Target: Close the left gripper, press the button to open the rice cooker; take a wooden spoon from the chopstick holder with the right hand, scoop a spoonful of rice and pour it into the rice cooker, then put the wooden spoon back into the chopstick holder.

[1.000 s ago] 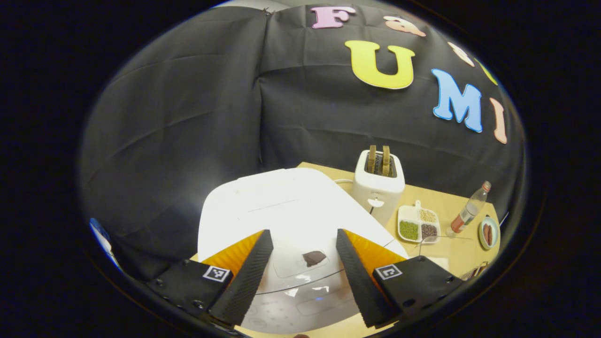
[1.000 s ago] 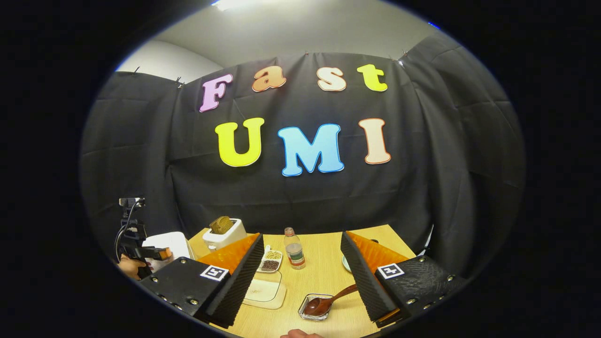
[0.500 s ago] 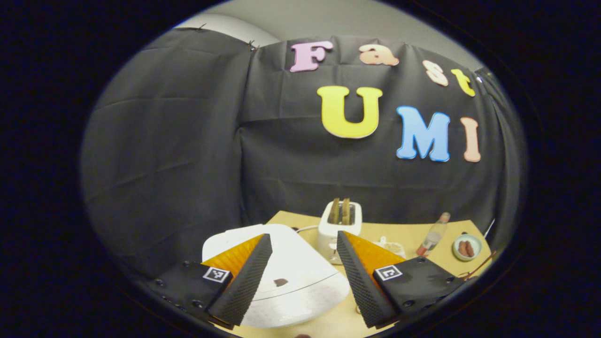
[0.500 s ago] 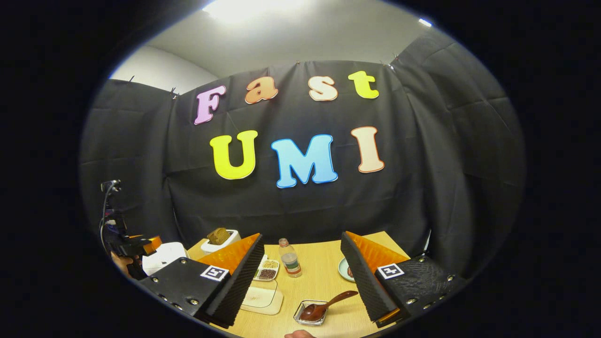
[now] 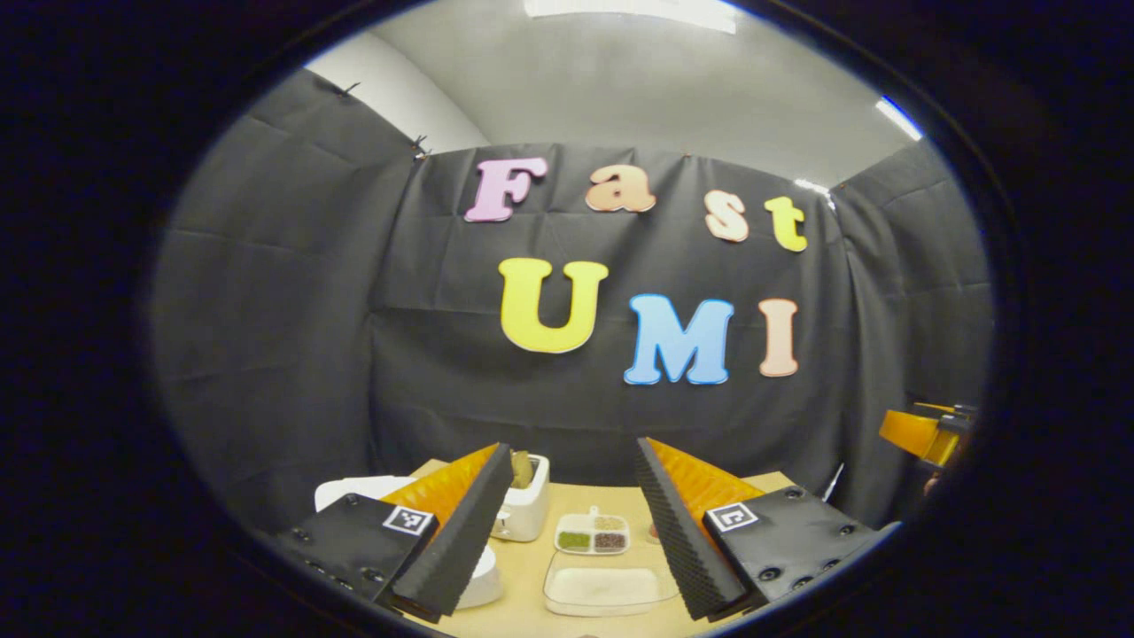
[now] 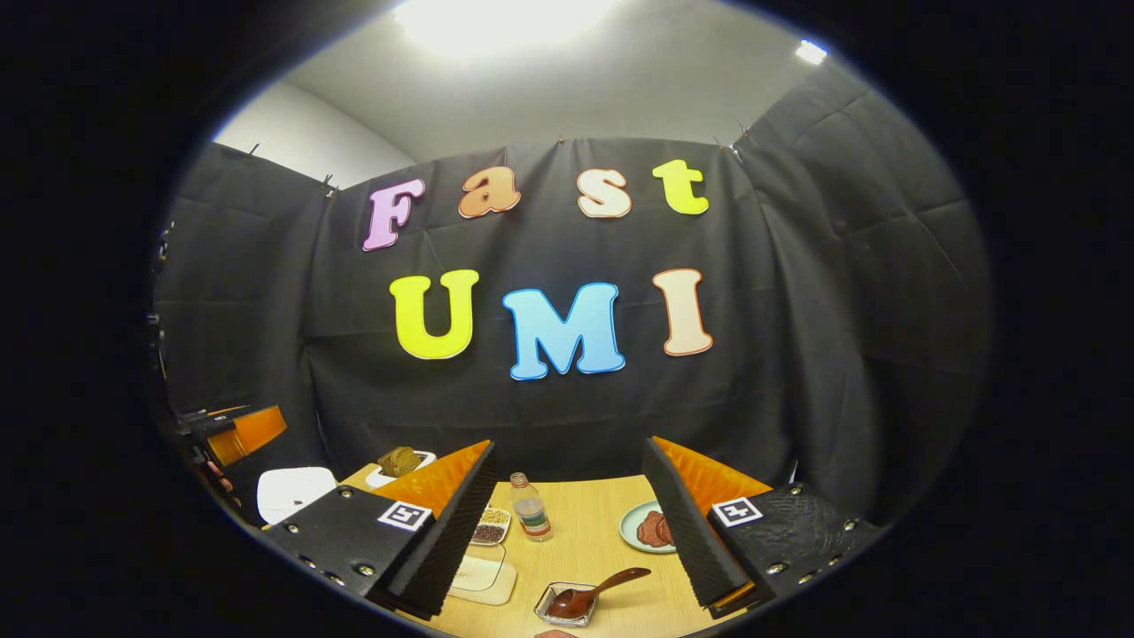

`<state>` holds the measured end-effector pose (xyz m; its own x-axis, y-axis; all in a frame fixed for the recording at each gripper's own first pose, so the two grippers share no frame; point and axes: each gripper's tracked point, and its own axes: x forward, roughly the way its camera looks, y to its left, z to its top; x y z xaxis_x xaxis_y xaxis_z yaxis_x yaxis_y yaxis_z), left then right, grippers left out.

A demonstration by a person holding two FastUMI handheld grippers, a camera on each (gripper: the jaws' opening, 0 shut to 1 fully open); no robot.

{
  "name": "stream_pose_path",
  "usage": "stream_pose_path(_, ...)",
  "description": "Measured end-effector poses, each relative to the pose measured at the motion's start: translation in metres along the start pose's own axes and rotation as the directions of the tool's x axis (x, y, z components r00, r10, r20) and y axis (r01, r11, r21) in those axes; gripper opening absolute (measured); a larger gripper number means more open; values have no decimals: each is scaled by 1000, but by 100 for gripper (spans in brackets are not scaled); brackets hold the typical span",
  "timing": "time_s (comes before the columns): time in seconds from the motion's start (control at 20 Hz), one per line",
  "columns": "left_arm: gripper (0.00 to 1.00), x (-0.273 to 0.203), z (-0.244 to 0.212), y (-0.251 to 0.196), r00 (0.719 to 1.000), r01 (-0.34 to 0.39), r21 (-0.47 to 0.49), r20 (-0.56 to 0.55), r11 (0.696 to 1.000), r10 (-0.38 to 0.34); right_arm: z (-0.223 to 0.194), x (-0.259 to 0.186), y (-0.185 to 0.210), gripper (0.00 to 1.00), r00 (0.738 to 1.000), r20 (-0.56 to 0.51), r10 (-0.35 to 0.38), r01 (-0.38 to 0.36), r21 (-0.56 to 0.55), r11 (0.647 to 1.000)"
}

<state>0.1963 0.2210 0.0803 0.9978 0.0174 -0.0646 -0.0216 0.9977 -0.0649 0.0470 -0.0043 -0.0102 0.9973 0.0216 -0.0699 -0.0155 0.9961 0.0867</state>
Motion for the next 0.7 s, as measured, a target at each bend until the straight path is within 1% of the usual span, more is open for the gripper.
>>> stream_pose_path(0.05,94,-1,-1,-11,1000,19,1,-2,1000,-19,1,-1,2,99,1000,6,1,-1,2,1000)
stream_pose_path(0.1,96,-2,-1,-15,1000,24,18,0,1000,-24,3,-2,5,99,1000,14,2,-2,1,1000)
stream_pose_path(0.15,95,-3,-2,-14,1000,26,38,-2,999,-26,3,-3,8,99,1000,18,6,-6,0,1000)
stream_pose_path(0.2,96,-5,-3,-16,999,34,48,-4,998,-33,1,-3,12,99,1000,18,8,-8,1,1000)
stream_pose_path(0.25,94,-4,-4,-18,999,40,55,-6,998,-40,0,-4,14,99,1000,16,7,-7,5,1000)
stream_pose_path(0.3,96,-5,-4,-18,999,46,63,-6,997,-46,-1,-4,15,99,1000,14,3,-3,10,1000)
stream_pose_path(0.35,94,-7,-3,-16,999,48,72,-5,996,-48,-2,-5,18,99,1000,12,-4,4,13,1000)
stream_pose_path(0.45,96,-8,-3,-12,998,63,71,-6,995,-62,-3,-7,22,99,1000,14,-18,17,17,1000)
stream_pose_path(0.5,94,-8,-3,-8,998,66,67,-8,996,-66,-3,-8,23,99,1000,18,-24,24,20,1000)
stream_pose_path(0.7,96,-2,-5,6,997,77,49,-18,996,-76,0,-14,31,99,998,30,-58,58,14,998)
